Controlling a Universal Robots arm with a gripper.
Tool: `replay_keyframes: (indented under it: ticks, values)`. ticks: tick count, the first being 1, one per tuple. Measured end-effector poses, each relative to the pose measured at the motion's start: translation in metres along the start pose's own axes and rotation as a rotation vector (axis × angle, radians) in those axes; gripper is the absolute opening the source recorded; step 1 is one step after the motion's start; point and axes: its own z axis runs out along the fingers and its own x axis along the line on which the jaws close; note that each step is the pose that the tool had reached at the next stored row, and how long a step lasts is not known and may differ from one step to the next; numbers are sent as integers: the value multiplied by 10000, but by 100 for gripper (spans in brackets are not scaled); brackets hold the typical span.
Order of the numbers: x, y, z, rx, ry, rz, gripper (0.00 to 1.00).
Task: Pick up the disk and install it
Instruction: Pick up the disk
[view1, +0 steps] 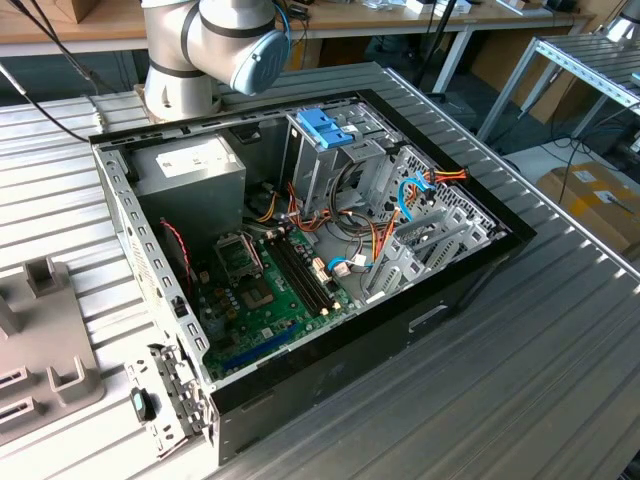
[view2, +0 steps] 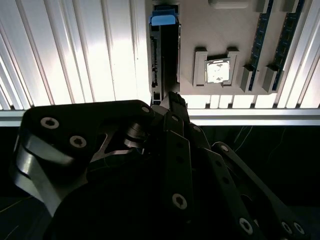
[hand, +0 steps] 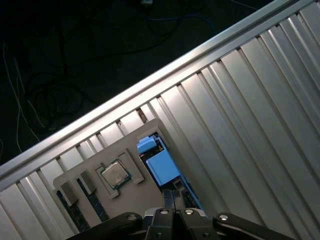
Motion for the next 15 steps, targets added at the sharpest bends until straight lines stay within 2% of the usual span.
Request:
replay_keyframes:
  ticks: [4,15]
  values:
    - [0,0,0,1,1,-78,11]
    - [0,0,0,6,10,-752,11]
